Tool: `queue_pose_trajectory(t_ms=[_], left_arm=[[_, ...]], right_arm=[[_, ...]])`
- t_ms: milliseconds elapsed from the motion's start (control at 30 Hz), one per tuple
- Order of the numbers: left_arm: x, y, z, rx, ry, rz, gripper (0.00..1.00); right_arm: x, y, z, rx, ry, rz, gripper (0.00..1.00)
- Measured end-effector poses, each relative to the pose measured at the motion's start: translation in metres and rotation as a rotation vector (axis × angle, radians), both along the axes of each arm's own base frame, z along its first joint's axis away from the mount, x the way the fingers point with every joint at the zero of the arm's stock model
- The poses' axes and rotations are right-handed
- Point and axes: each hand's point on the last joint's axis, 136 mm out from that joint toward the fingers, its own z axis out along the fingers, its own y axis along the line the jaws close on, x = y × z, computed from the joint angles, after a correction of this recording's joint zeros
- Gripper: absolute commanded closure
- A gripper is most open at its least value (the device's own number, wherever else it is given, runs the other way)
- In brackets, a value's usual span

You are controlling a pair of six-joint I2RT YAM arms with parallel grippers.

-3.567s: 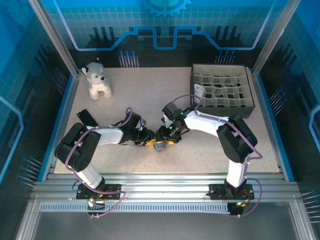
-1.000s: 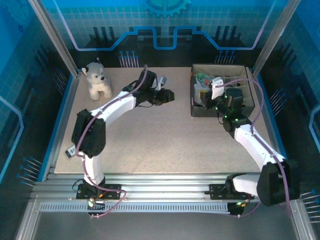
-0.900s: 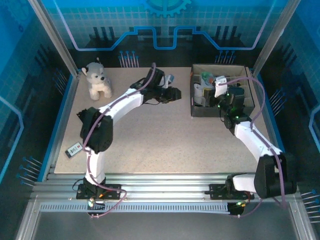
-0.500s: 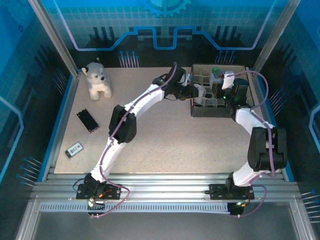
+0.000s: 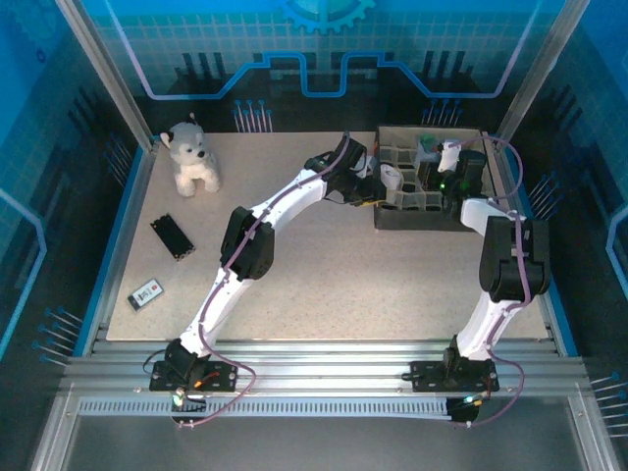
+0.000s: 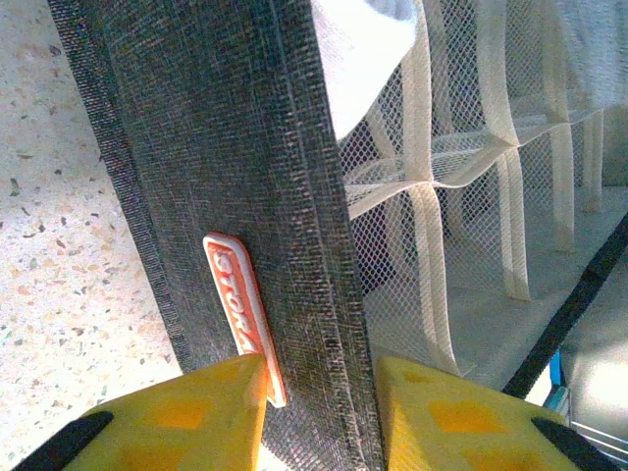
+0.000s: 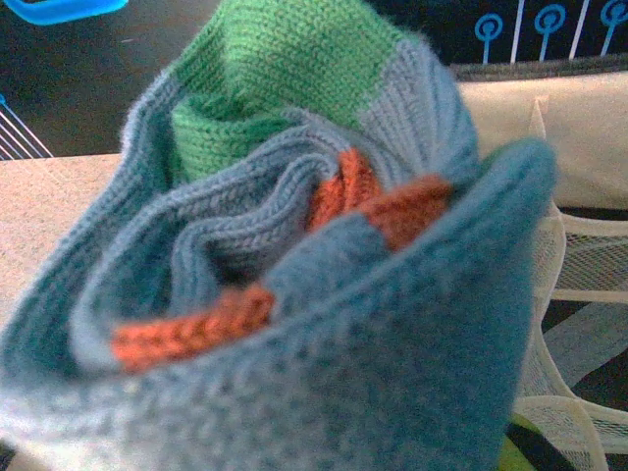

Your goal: Roll the socks

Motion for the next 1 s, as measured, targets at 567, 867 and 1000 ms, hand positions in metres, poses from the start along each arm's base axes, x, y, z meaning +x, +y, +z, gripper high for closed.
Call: queue_pose_trajectory(t_ms=[567, 867, 1000], left_arm=[[0.001, -0.001, 0.0, -0.005, 0.002, 0.005, 0.7], [0.001, -0.001, 0.0, -0.009, 0.008, 0.012, 0.7], [0.002, -0.001, 0.0, -0.01, 0.005, 0.012, 0.7]], right_arm=[[-0.015, -0.023, -0.032, 0.02, 0.078, -0.06, 1.0], [-0.015, -0.026, -0.032, 0.016, 0.078, -0.067, 1.0], [-0.015, -0.026, -0.031, 0.016, 0.076, -0.067, 1.0]])
